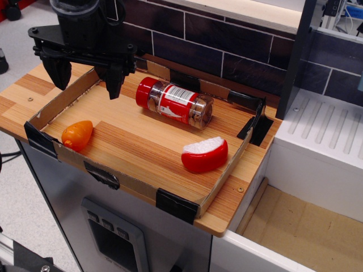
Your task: Upright basil bottle
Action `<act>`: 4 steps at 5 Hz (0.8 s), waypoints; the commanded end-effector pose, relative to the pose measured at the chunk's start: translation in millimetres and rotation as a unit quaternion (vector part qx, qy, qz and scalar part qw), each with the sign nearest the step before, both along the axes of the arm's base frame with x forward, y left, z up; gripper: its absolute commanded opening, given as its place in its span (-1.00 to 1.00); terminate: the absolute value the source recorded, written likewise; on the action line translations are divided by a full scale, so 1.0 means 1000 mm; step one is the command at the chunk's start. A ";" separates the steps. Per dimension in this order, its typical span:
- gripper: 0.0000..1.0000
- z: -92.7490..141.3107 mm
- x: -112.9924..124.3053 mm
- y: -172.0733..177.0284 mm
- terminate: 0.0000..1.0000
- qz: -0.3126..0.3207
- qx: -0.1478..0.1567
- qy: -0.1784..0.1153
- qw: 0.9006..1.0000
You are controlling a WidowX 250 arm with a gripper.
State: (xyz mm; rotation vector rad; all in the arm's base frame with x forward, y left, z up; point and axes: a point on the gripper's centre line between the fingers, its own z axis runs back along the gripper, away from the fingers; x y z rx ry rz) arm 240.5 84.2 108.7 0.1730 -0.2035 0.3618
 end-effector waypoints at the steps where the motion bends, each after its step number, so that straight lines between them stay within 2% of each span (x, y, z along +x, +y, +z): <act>1: 1.00 0.000 0.000 0.000 -1.00 0.000 0.000 0.000 1.000; 2: 1.00 0.001 0.019 0.014 -1.00 -0.111 -0.030 -0.012 0.993; 3: 1.00 0.002 0.028 0.019 -1.00 -0.227 -0.039 -0.006 0.973; 4: 1.00 -0.005 0.036 0.020 -1.00 -0.347 -0.019 -0.028 0.937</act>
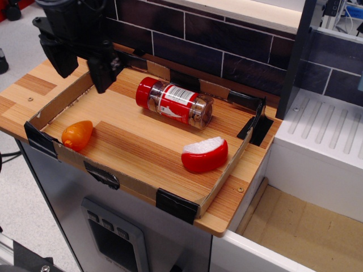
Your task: Upright basil bottle
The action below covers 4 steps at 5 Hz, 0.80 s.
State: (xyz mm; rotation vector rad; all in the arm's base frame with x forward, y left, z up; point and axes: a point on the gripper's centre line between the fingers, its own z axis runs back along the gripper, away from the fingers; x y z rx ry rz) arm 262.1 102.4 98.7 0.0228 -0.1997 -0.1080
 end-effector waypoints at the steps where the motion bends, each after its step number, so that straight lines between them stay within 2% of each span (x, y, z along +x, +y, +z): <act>1: 1.00 0.000 0.019 -0.002 -1.00 -0.235 0.038 -0.068 0.969; 2: 1.00 -0.010 0.031 -0.015 -1.00 -0.359 0.076 -0.049 0.929; 3: 1.00 -0.019 0.038 -0.021 -1.00 -0.476 0.112 -0.021 0.872; 4: 1.00 -0.019 0.039 -0.023 -1.00 -0.514 0.118 -0.021 0.849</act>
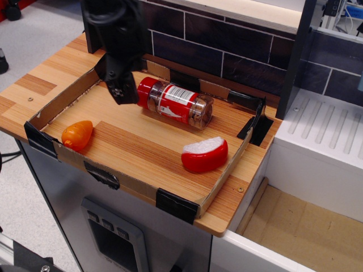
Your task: Upright basil bottle
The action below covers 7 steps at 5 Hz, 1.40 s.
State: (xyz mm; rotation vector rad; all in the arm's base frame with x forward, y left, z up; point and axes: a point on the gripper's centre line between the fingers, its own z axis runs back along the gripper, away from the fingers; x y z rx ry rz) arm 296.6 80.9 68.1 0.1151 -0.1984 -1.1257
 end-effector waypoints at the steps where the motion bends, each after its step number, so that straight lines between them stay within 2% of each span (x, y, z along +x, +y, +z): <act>1: 1.00 0.012 0.024 -0.003 -1.00 -0.106 0.021 0.010 0.994; 2: 1.00 0.012 0.027 0.000 -1.00 -0.113 0.021 0.020 0.993; 3: 1.00 0.015 0.035 0.003 -1.00 -0.113 0.006 0.042 0.993; 4: 1.00 0.007 0.045 0.004 -1.00 -0.125 0.009 0.069 0.990; 7: 1.00 -0.007 0.054 0.010 -1.00 -0.137 0.028 0.068 0.988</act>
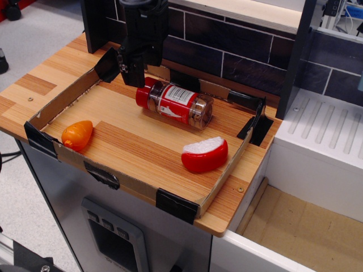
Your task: Upright basil bottle
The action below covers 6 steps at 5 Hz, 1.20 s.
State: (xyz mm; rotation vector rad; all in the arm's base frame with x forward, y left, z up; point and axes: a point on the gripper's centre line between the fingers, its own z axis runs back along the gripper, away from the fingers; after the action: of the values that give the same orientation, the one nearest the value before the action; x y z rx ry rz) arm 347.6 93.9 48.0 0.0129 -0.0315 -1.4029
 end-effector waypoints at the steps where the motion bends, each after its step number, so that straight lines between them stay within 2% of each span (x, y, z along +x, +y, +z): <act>1: 1.00 0.001 0.001 -0.002 -1.00 -0.019 0.021 -0.013 0.999; 6: 1.00 -0.028 -0.011 -0.010 -1.00 -0.030 0.039 -0.004 0.999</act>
State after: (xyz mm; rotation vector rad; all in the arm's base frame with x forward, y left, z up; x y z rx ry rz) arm 337.4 86.9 10.6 0.0551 0.0352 -1.4602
